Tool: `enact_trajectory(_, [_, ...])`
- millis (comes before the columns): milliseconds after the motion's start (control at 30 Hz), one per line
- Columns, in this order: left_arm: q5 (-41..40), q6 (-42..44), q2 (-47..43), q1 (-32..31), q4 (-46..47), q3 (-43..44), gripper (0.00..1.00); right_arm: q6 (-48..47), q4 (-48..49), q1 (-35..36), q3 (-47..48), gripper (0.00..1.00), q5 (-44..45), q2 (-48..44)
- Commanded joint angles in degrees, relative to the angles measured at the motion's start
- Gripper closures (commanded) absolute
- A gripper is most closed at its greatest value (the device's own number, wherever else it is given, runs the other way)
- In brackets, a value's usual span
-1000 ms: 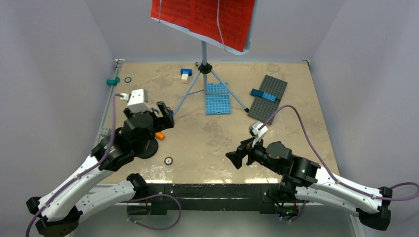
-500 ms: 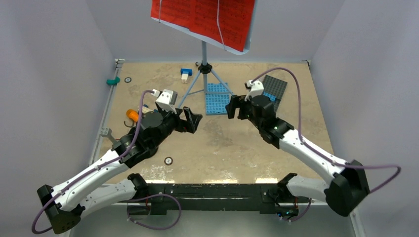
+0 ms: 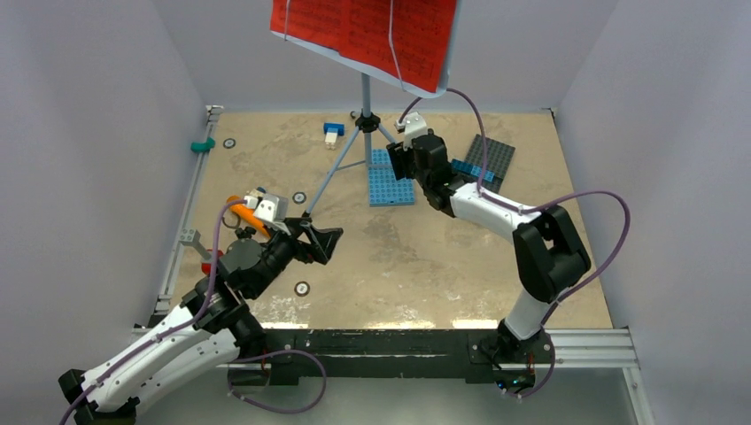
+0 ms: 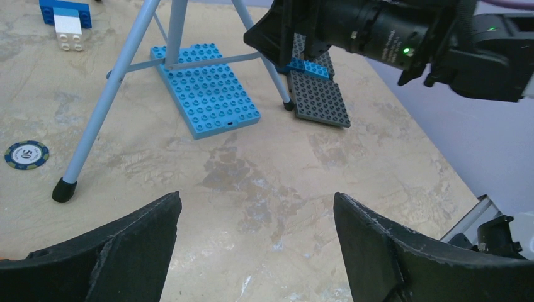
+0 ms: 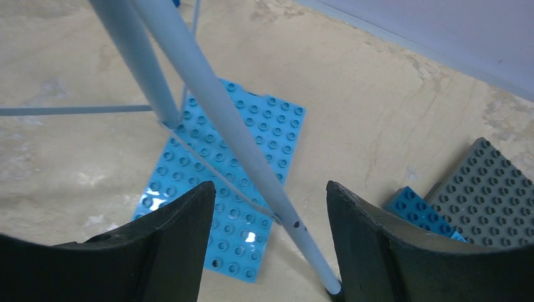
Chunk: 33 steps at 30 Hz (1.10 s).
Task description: Pack up the instrument practice props
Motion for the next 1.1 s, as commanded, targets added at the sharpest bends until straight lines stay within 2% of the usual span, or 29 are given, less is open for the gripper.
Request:
enact_trajectory(0, [-1.3, -0.6, -1.0, -0.3, 1.1, -0.9, 0.06, -6.0, 2.1, -0.9, 4.5, 0.33, 1.8, 2.1])
enact_trajectory(133, [-0.8, -0.4, -0.2, -0.2, 1.4, -0.9, 0.07, -6.5, 1.2, -1.2, 5.8, 0.42, 0.5, 3.6])
enact_trajectory(367, [-0.4, -0.8, 1.9, -0.2, 2.2, -1.0, 0.07, -5.7, 0.0, -1.2, 5.8, 0.71, -0.8, 3.6])
enact_trajectory(633, [0.1, -1.4, 3.9, -0.2, 3.1, -1.1, 0.07, -3.5, 1.2, -1.2, 0.0, 1.0, -1.0, -0.1])
enact_trajectory(1067, [1.1, -2.4, 6.5, -0.3, 5.3, -1.2, 0.07, -3.6, 2.5, -1.1, -9.3, 1.0, 0.2, -8.1])
